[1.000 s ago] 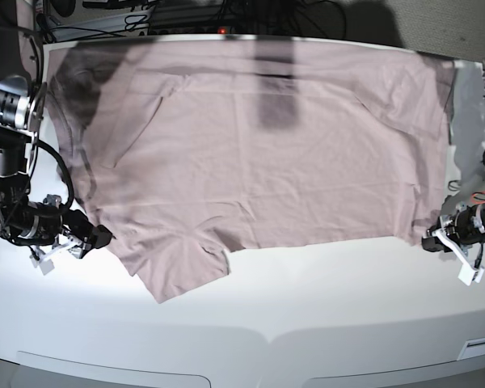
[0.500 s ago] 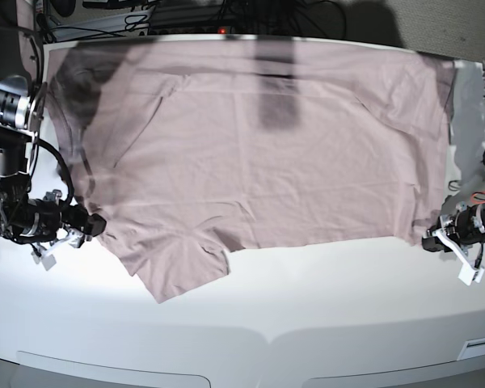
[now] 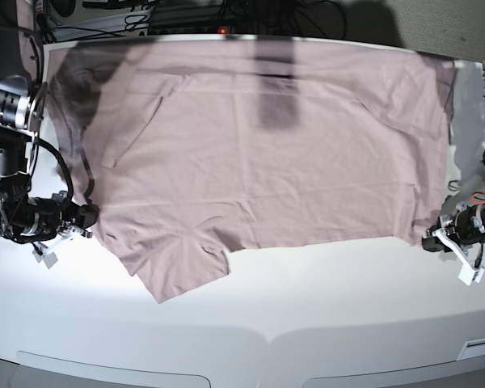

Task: Fold the T-shirt properly
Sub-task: 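Hold the shirt's side edges with both grippers, adjusting the grip, then regrasp the hem corners with both grippers and lift slightly, then lift the hem with both grippers and fold it toward the collar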

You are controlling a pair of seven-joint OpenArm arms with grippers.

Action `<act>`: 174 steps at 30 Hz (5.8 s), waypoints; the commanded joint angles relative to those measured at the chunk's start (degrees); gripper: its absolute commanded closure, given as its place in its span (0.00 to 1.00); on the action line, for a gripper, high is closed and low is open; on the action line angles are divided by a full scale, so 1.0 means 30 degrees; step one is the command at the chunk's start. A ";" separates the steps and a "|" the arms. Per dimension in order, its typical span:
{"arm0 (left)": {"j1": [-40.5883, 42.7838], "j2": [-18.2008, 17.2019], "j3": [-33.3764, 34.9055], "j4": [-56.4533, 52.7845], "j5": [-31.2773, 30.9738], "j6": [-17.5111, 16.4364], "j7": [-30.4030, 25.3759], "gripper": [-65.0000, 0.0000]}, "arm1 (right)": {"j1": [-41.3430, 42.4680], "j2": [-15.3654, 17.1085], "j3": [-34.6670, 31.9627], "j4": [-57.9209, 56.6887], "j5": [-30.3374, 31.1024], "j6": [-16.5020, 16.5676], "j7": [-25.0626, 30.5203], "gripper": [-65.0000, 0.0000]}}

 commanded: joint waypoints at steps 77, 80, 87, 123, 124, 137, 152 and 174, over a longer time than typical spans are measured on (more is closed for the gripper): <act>-0.0583 0.0685 -0.0058 0.3300 -0.0488 -0.0240 0.0583 1.00 | -0.0022 -0.1282 -0.4116 0.1144 -0.9209 -0.0248 0.7184 0.48; -0.0576 0.0678 -0.0058 0.3300 -0.0488 -0.0240 0.0583 1.00 | -0.0015 -0.1275 -0.4116 0.1144 -0.9202 -0.0248 0.6513 0.80; -0.0583 0.0678 -0.0058 0.3300 -0.0488 -0.0240 0.0576 1.00 | 0.0073 -0.1275 -0.4116 0.1151 -0.7694 -0.0248 0.6098 1.00; 0.1319 0.0648 -0.0066 0.5034 0.0984 -0.0226 -0.1246 1.00 | -0.1603 -0.1049 -0.4109 0.7832 -0.7257 0.0172 0.6681 1.00; 0.1698 0.0641 -0.0066 0.5697 0.1246 -0.0197 -0.1253 1.00 | -0.1945 -0.0991 -0.4109 0.8335 -0.7257 0.0172 0.6681 1.00; 0.4218 -0.0080 -0.0080 1.1956 0.2667 0.2412 0.0670 1.00 | -0.4736 0.0597 -0.2805 1.2692 -0.7104 0.0172 0.6426 1.00; 0.5829 -0.0131 -0.0080 1.5227 0.3745 0.4291 0.1188 1.00 | -0.8881 -0.1027 0.2412 1.9059 -0.7045 0.0172 0.7235 1.00; 0.9683 -0.0816 -0.2251 2.0247 0.4670 0.5297 0.2514 1.00 | -1.3850 -0.1173 0.2535 2.4407 -0.7599 0.0172 0.7257 1.00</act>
